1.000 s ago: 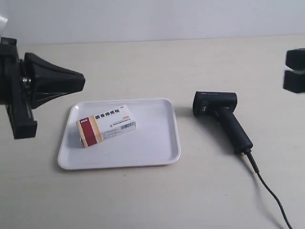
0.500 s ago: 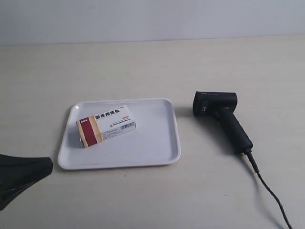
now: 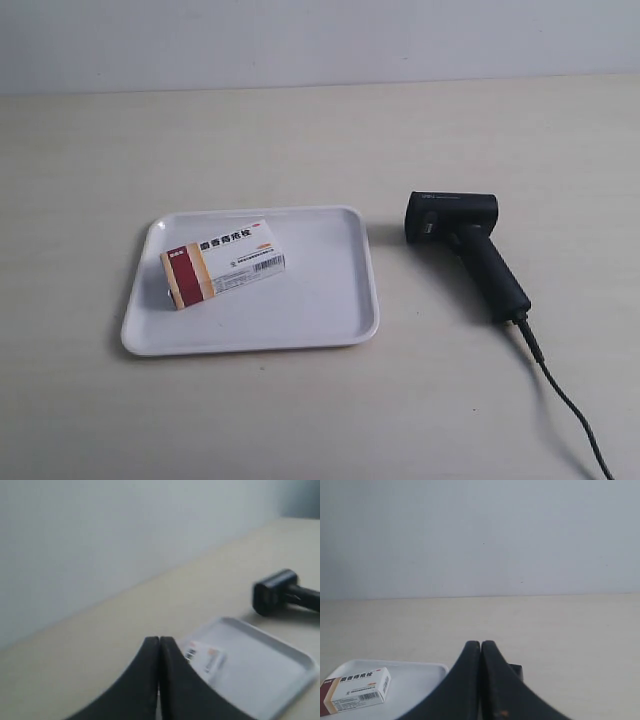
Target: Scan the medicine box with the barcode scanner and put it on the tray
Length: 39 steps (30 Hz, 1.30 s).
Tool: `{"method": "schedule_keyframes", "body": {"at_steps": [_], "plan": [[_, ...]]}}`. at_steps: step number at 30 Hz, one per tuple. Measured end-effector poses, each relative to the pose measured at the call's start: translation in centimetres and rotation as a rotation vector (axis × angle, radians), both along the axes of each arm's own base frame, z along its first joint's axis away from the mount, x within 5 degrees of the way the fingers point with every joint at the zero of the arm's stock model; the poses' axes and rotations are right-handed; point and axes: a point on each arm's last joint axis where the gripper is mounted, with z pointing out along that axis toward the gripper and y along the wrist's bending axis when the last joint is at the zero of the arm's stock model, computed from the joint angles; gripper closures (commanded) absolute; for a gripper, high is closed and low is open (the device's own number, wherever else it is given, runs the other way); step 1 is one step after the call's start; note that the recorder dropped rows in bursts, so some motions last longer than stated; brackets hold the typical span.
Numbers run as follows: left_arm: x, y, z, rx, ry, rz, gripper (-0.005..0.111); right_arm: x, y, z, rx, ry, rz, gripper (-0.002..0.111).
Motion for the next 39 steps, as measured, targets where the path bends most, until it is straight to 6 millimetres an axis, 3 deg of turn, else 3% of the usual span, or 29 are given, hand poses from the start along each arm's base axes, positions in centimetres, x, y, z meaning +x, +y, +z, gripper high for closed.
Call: {"method": "schedule_keyframes", "body": {"at_steps": [6, 12, 18, 26, 39], "plan": [[-1.5, 1.6, 1.2, -0.04, -0.184, 0.167, 0.104, 0.0, 0.0, 0.0, -0.001, 0.002, 0.0, 0.108], [-1.5, 2.9, 0.4, -0.149, -0.19, 0.32, 0.104, 0.0, 0.0, 0.0, -0.001, 0.002, 0.0, 0.108], [-1.6, 4.1, -0.6, -0.209, -0.075, 0.452, 0.104, 0.0, 0.0, 0.0, -0.001, 0.002, 0.0, 0.108], [-1.8, 4.2, -1.9, -0.141, 0.043, 0.468, 0.104, 0.0, 0.0, 0.0, -0.001, 0.002, 0.0, 0.108], [-1.8, 4.1, -2.0, -0.126, 0.047, 0.465, 0.104, 0.0, 0.0, 0.0, -0.001, 0.002, 0.0, 0.108]]}}
